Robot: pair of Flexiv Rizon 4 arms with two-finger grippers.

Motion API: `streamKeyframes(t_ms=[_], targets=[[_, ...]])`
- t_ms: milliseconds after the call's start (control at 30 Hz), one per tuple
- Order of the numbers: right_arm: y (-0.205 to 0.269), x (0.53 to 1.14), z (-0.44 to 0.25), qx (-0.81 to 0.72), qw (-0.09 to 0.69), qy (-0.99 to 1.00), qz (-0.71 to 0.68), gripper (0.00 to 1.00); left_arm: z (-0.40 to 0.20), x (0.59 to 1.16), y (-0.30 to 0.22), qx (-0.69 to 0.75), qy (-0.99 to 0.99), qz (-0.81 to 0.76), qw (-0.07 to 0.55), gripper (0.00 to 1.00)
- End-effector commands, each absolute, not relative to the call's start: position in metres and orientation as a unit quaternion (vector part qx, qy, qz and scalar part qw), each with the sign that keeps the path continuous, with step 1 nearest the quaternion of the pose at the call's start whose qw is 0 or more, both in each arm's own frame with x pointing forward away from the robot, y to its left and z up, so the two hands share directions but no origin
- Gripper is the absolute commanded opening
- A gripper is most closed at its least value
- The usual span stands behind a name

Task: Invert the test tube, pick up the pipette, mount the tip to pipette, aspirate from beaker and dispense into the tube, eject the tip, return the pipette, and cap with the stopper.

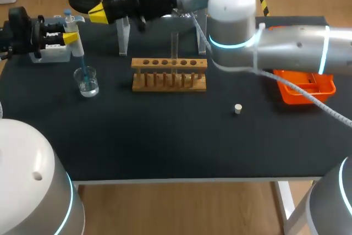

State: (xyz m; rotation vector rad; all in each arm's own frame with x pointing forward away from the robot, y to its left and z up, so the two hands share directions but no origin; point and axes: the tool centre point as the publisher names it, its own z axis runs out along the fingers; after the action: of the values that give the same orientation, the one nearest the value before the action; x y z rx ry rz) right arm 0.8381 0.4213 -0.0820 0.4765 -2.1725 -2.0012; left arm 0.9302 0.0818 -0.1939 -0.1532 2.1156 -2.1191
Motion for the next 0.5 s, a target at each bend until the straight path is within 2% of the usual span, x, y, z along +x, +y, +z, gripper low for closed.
streamKeyframes(t_ms=[33,500], targets=[[0.443,0.850,-0.087,0.258,0.192,-0.699,-0.639,0.00,-0.193,0.931,0.082,-0.051,0.704,-0.705,0.071,0.00],[0.481,0.880,-0.095,0.205,0.196,-0.686,-0.670,0.00,-0.193,0.931,0.082,-0.051,0.704,-0.705,0.071,0.00]])
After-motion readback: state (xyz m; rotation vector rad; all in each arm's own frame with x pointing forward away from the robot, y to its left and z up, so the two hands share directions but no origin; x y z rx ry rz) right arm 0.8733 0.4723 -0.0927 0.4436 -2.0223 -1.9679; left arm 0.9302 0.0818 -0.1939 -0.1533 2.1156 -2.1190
